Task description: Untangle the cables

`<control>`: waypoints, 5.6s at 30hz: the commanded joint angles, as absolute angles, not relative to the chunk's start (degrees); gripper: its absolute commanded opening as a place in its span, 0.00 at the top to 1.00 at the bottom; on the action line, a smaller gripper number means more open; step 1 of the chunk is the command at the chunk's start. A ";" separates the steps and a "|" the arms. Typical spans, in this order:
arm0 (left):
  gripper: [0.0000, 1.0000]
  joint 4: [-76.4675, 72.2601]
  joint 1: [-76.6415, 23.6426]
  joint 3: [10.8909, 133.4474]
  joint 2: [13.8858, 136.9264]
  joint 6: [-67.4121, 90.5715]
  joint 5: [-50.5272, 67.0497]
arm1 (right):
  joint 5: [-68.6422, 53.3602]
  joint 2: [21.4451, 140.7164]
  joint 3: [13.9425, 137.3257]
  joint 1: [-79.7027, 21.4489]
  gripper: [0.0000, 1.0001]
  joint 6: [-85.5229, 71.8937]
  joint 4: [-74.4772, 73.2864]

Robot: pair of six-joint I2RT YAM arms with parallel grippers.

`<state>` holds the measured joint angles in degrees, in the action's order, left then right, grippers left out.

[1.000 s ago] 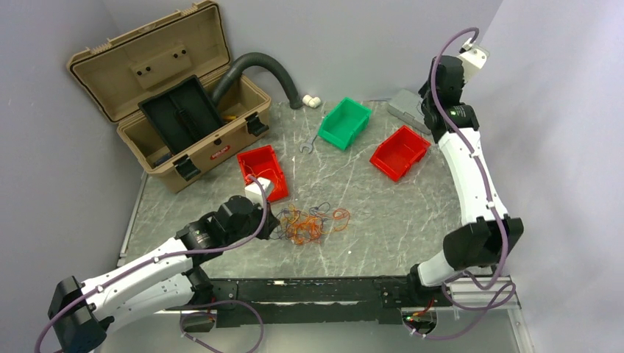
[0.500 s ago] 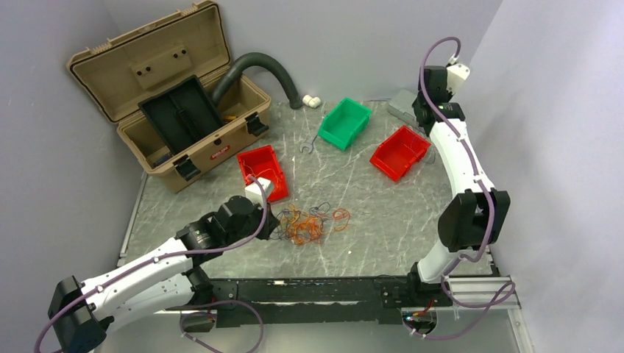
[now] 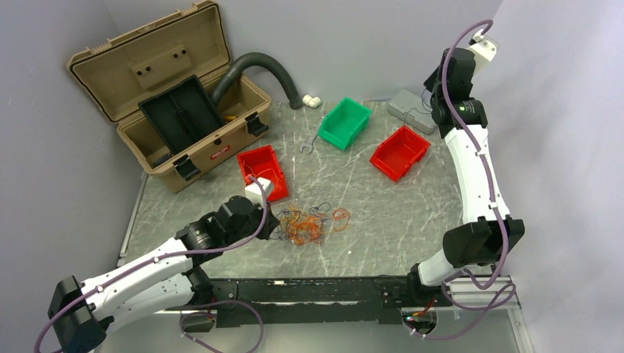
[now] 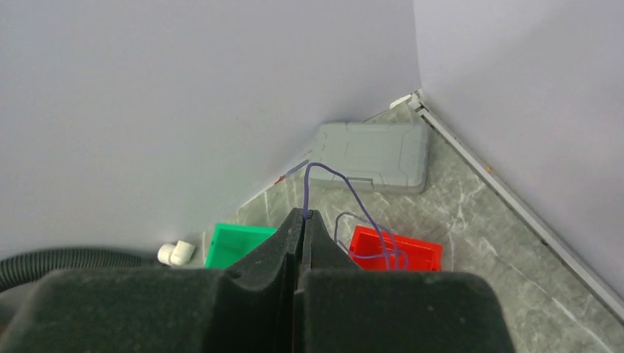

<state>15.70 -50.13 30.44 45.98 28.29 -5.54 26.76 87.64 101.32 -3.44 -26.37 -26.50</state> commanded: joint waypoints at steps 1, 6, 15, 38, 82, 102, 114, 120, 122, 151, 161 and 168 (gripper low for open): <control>1.00 14.85 -50.49 32.05 45.01 28.95 -6.80 | 23.30 88.23 100.16 -3.56 1.00 -26.81 -24.68; 1.00 15.26 -50.45 31.65 44.25 29.17 -7.21 | 23.51 86.14 88.01 -3.39 1.00 -28.53 -17.76; 1.00 16.08 -50.45 31.75 43.42 28.48 -7.54 | 24.28 87.78 77.68 -3.23 1.00 -30.94 -14.79; 1.00 14.63 -50.77 34.36 43.30 23.70 -0.79 | 13.27 108.95 80.83 2.09 1.00 -35.49 -22.61; 1.00 28.09 -50.54 68.96 55.11 16.32 5.77 | -25.53 64.23 35.16 -47.87 0.13 -2.11 25.05; 0.24 29.24 -44.87 68.32 57.40 23.76 -0.93 | -17.57 62.45 38.72 -48.23 1.00 -13.62 24.58; 0.01 16.54 -31.47 54.78 53.77 28.18 21.05 | -4.68 54.74 52.30 -44.36 1.00 -29.91 2.40; 0.00 15.88 -31.48 49.91 52.63 28.62 19.27 | 10.50 57.40 63.71 -40.92 1.00 -29.62 -17.08; 0.01 16.71 -31.50 49.38 52.45 28.16 19.40 | 14.66 59.30 66.32 -36.03 1.00 -29.92 -23.20; 0.01 30.25 -31.59 54.00 58.53 22.54 15.38 | 30.90 81.79 72.70 -4.68 1.00 -16.52 -28.13; 0.01 31.42 -31.97 54.43 59.01 22.08 15.38 | 29.75 99.85 77.95 -3.99 1.00 -19.71 -25.53; 0.01 31.95 -31.97 53.98 58.32 21.61 15.70 | 30.17 109.76 80.39 -2.67 1.00 -20.02 -22.46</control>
